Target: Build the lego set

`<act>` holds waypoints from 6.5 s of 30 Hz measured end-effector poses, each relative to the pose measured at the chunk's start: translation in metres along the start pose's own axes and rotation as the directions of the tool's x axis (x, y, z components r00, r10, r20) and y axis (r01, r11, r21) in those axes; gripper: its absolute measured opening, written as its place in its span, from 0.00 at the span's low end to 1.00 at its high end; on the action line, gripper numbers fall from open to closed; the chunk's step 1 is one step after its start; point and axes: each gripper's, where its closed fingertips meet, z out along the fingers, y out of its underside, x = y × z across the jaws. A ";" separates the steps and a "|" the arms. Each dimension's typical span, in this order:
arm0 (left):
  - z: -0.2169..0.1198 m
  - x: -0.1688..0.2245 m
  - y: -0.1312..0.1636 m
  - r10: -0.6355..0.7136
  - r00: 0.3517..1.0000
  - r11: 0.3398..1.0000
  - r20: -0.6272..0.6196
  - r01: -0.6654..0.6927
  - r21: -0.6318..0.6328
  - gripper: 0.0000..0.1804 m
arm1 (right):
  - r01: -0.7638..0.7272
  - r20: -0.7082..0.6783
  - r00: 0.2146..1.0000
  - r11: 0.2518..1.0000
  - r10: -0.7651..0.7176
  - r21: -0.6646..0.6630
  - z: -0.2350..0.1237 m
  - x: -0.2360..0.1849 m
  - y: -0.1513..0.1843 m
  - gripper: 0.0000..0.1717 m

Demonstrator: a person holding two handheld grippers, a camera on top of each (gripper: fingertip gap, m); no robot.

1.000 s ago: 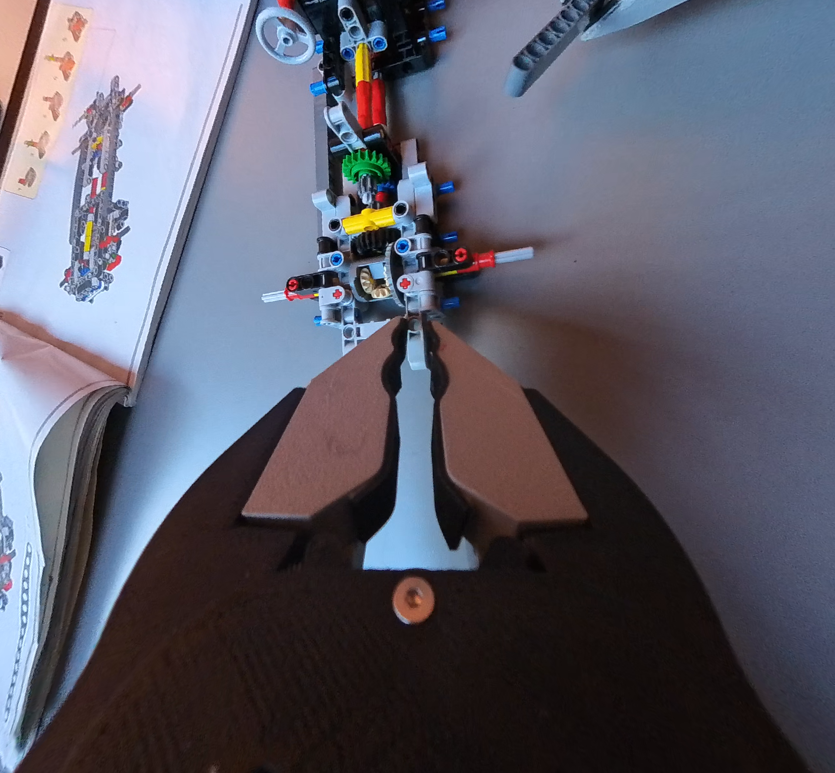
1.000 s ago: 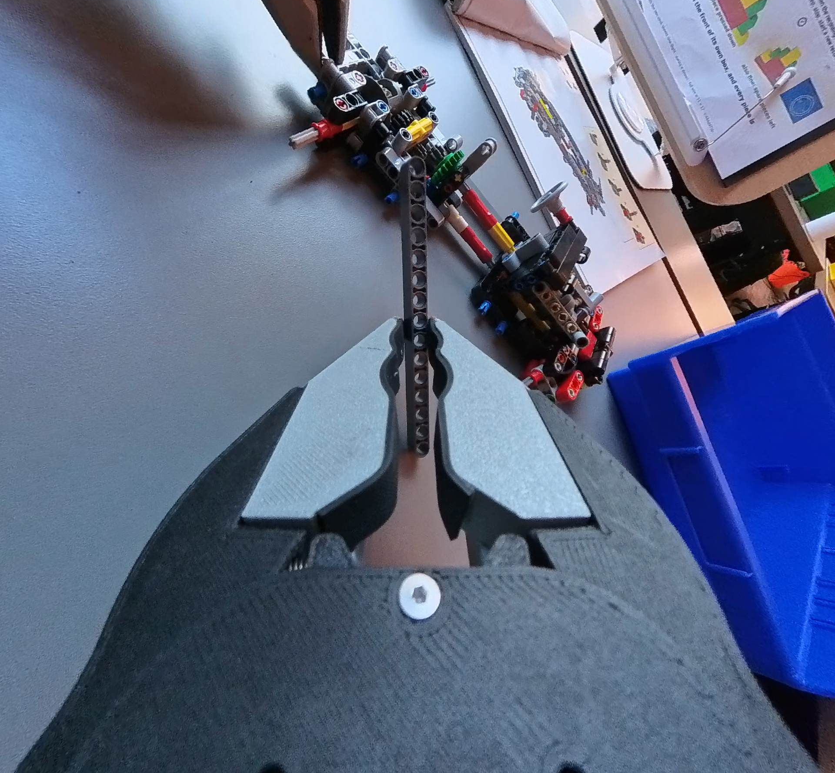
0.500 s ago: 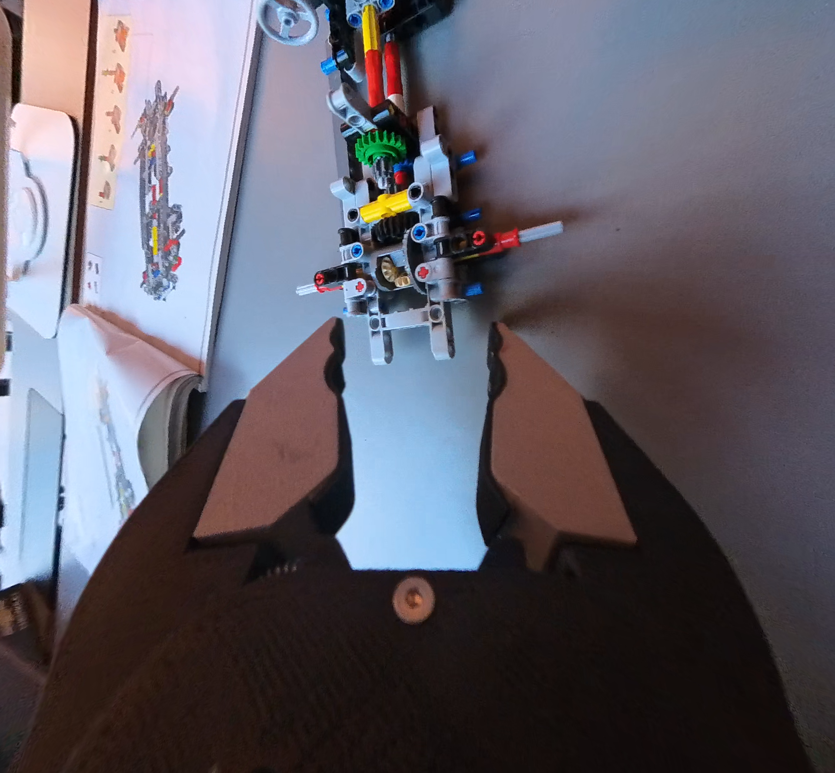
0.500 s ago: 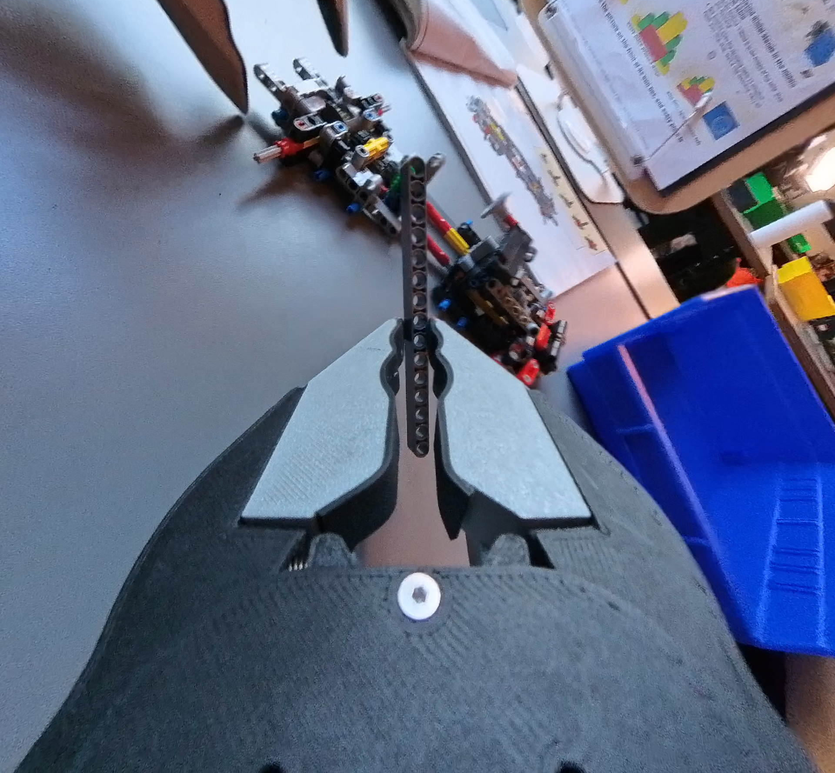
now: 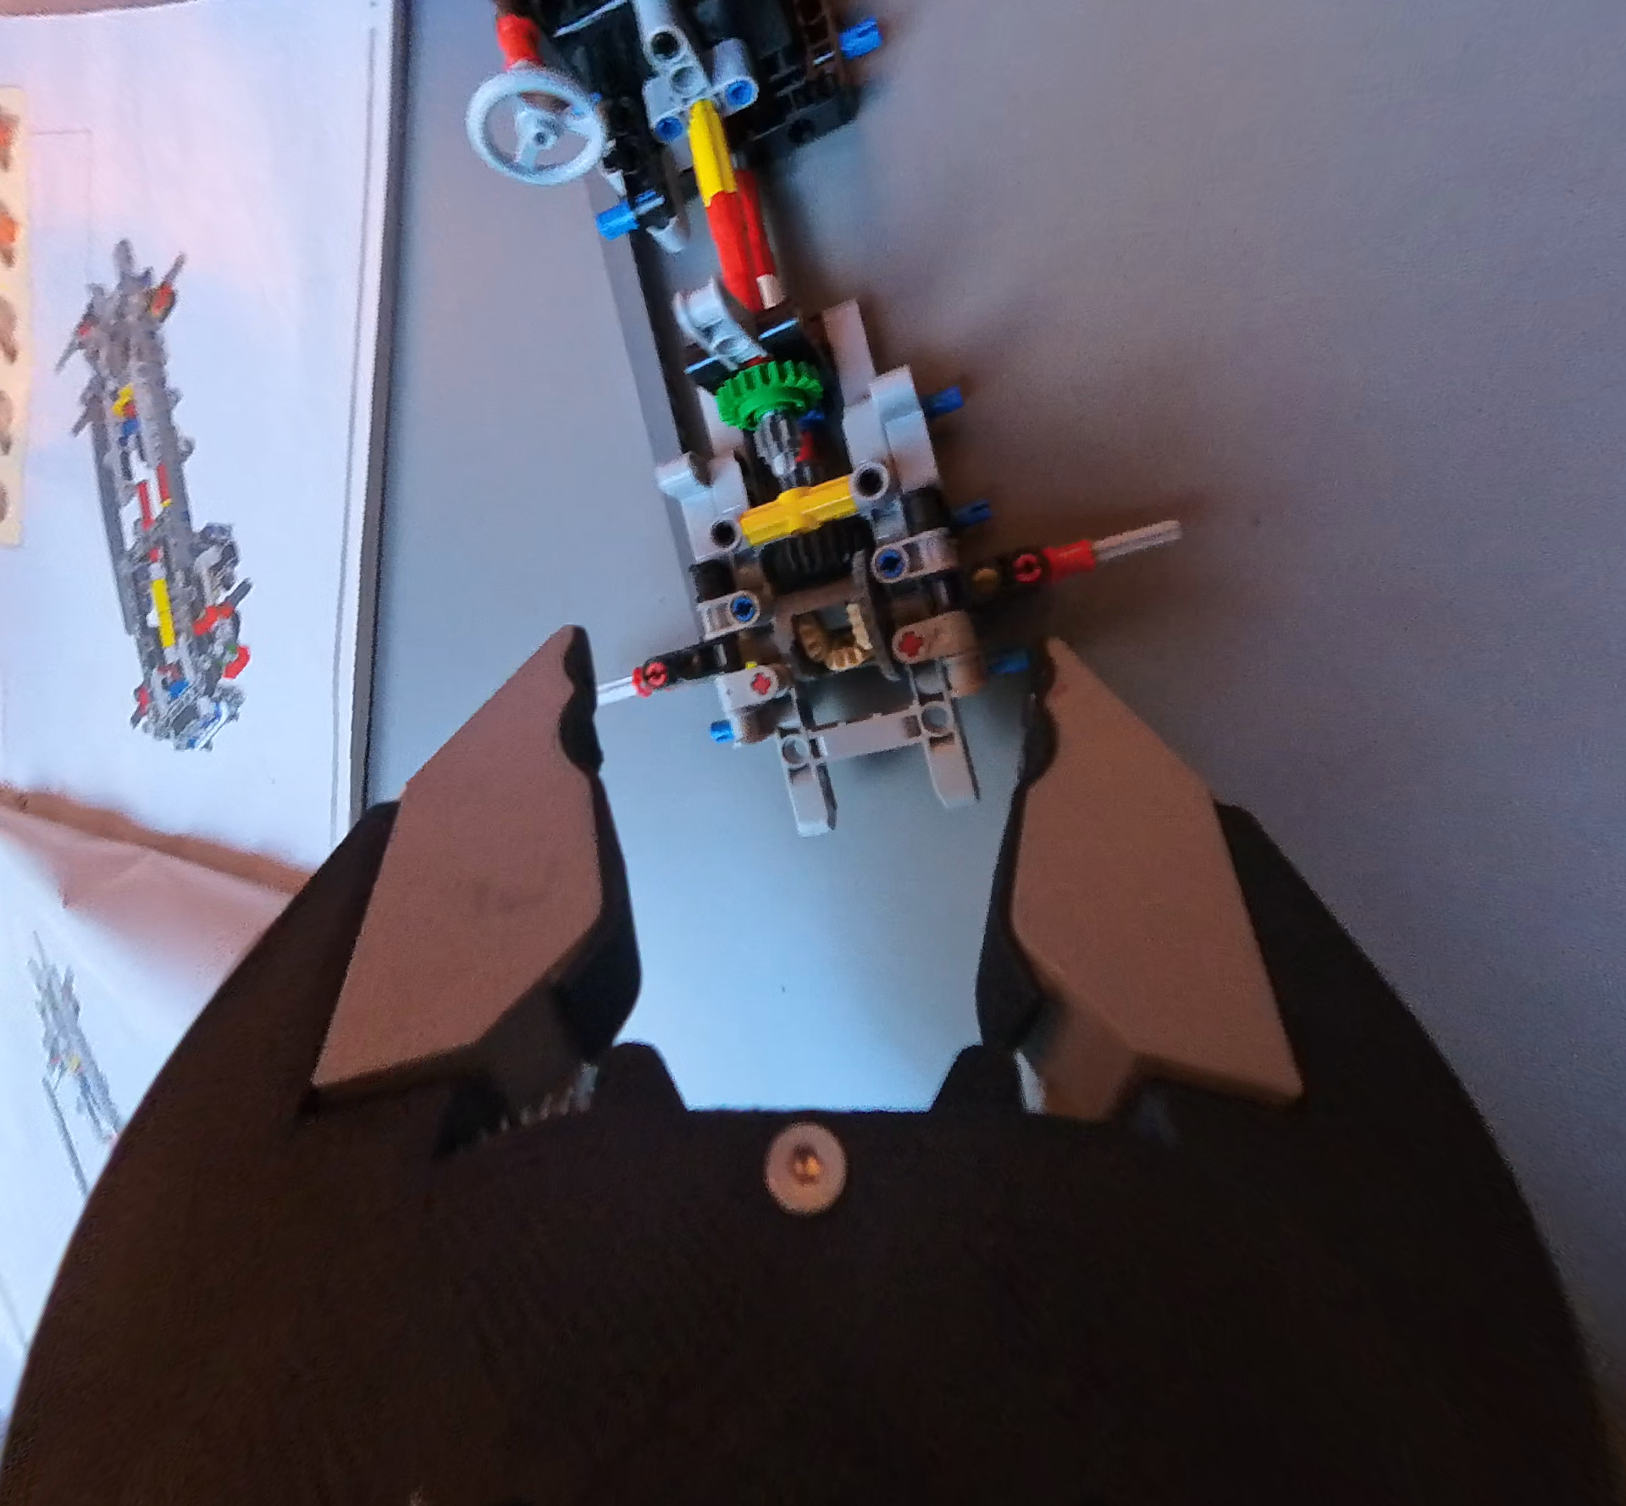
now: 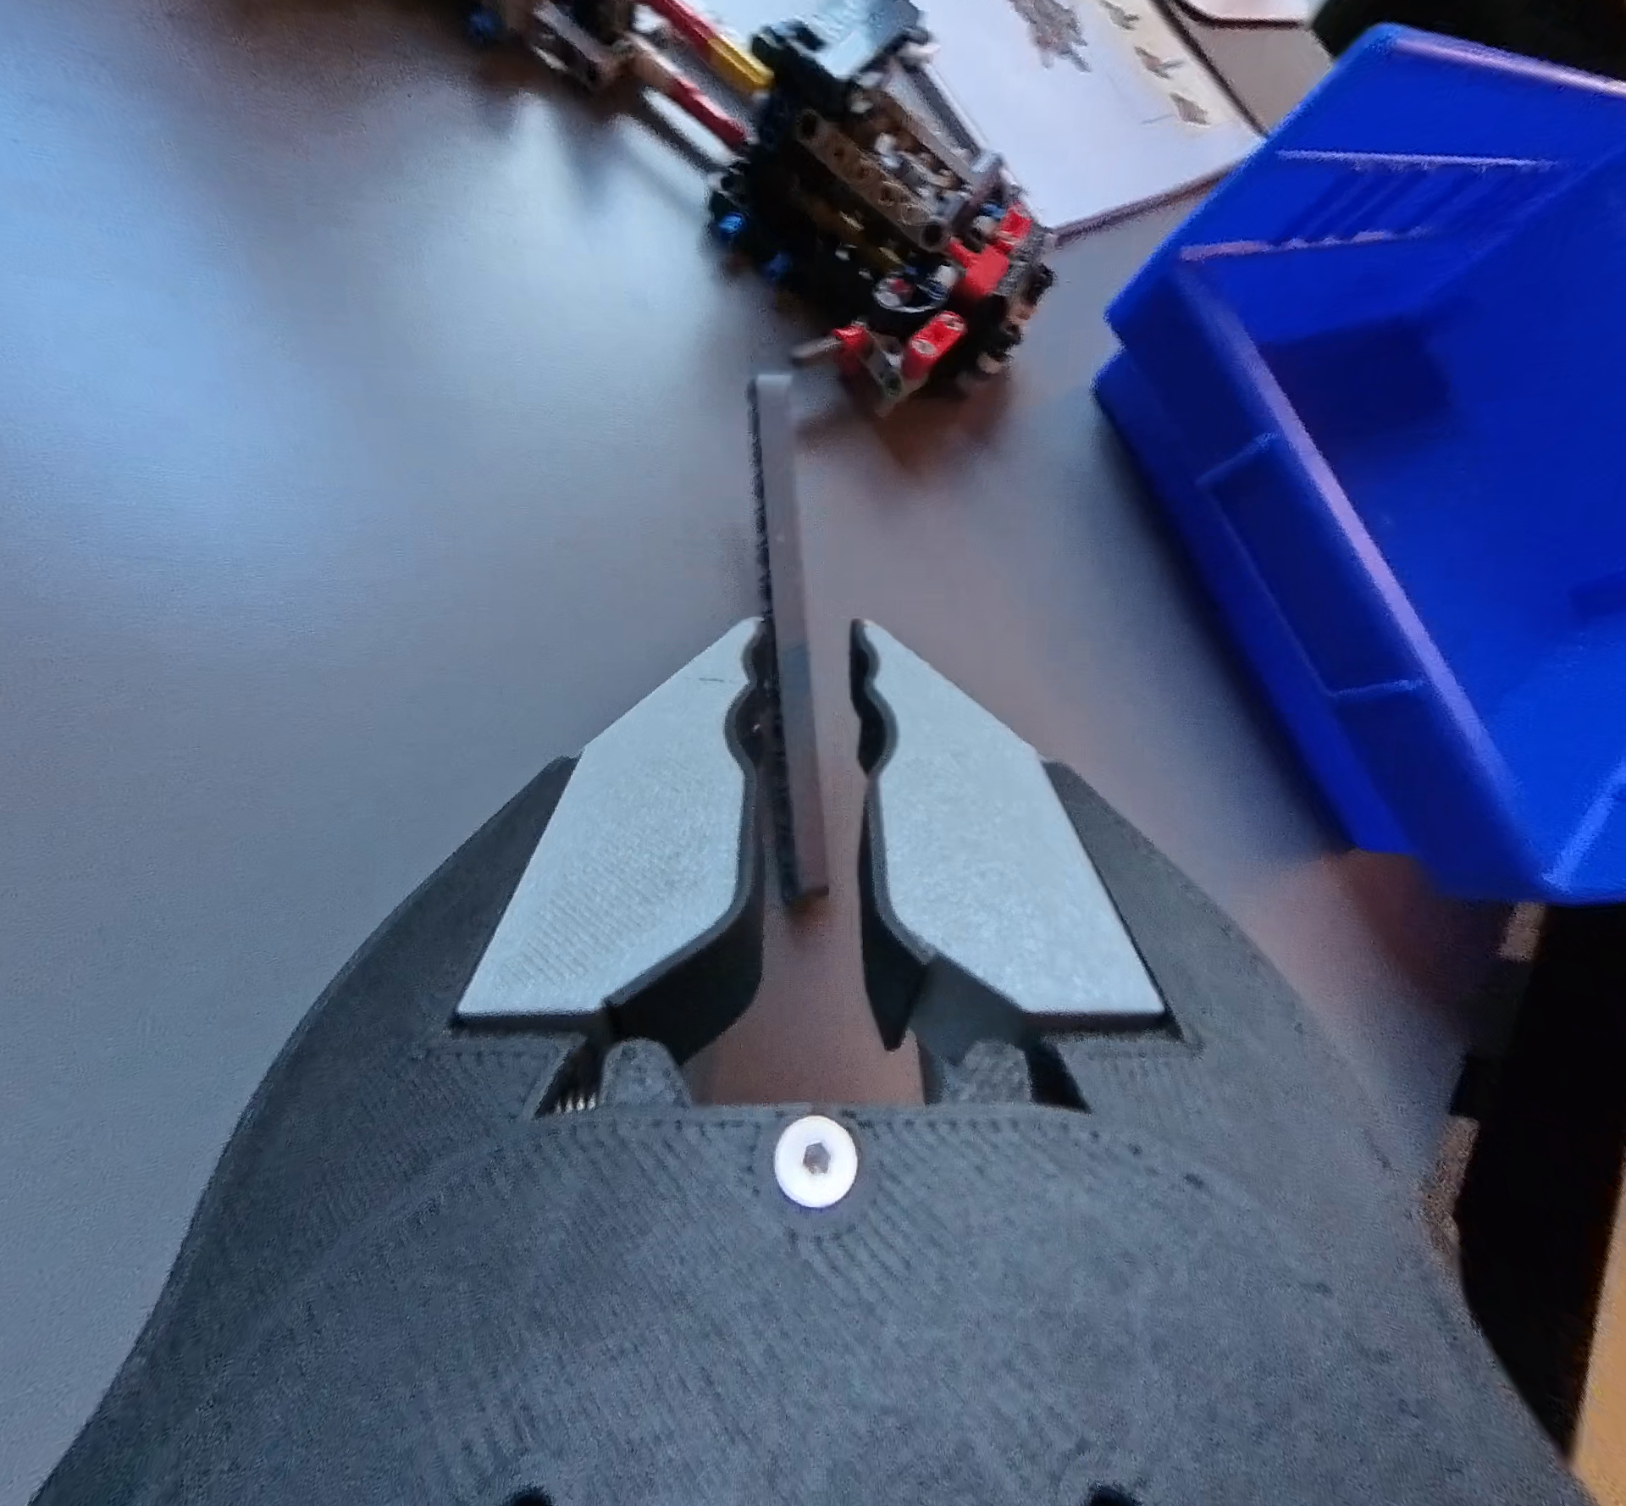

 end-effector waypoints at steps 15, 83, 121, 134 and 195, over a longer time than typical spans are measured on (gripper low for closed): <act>0.010 0.013 -0.001 -0.078 0.945 0.997 -0.319 0.069 -0.037 0.47 | 0.043 -0.018 0.999 0.999 -0.043 -0.022 0.004 0.005 0.005 0.13; 0.012 0.009 -0.010 -0.400 0.891 0.911 -0.216 0.361 -0.199 0.38 | 0.046 0.008 0.999 0.990 -0.047 0.131 0.029 0.013 -0.042 0.33; -0.034 0.052 -0.010 -0.384 0.746 0.846 -0.544 0.520 0.115 0.40 | -0.332 0.041 0.943 0.936 0.330 0.117 -0.009 0.031 -0.012 0.03; -0.037 0.098 -0.013 -0.304 0.595 0.866 -0.744 0.497 0.043 0.30 | -0.541 -0.009 0.823 0.789 0.567 0.290 -0.017 0.088 -0.010 0.03; -0.090 0.117 -0.164 -0.230 0.588 0.556 -0.775 0.733 0.391 0.04 | -0.894 0.809 0.440 0.273 0.390 0.355 -0.061 -0.079 -0.177 0.02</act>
